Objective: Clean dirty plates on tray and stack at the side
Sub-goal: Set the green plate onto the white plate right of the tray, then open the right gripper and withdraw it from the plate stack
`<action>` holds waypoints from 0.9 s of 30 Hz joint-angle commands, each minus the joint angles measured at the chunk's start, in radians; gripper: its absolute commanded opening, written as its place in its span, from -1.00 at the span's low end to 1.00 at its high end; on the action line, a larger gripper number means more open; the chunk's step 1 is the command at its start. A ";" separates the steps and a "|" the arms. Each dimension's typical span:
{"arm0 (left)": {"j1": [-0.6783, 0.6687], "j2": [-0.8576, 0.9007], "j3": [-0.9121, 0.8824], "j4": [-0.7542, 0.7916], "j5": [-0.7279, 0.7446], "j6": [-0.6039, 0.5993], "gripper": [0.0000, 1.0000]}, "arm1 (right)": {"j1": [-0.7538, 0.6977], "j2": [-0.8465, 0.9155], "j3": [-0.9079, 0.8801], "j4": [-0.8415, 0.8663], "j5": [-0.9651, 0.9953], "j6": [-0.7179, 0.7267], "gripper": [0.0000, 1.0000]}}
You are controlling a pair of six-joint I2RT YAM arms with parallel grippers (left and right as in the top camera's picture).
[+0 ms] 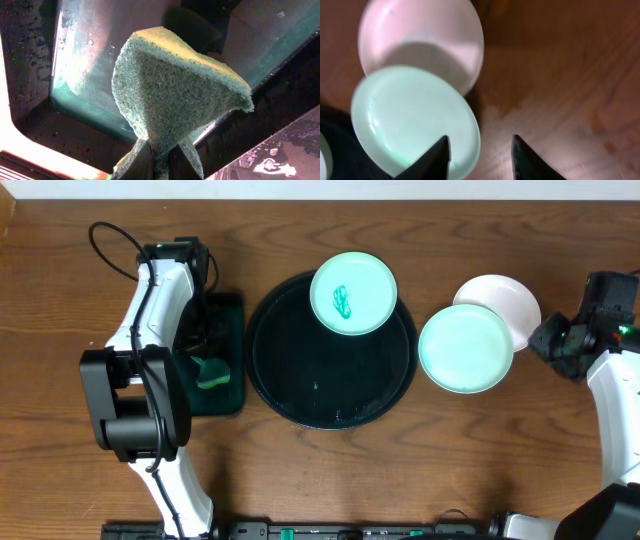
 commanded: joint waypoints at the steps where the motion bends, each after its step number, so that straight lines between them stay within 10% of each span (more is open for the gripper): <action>1: 0.000 0.002 -0.006 -0.007 -0.002 0.006 -0.85 | 0.009 0.029 0.006 -0.026 -0.030 -0.019 -0.23; 27: 0.000 0.002 -0.006 -0.008 -0.002 0.006 -0.85 | 0.054 0.325 0.000 0.269 -0.172 -0.223 -0.33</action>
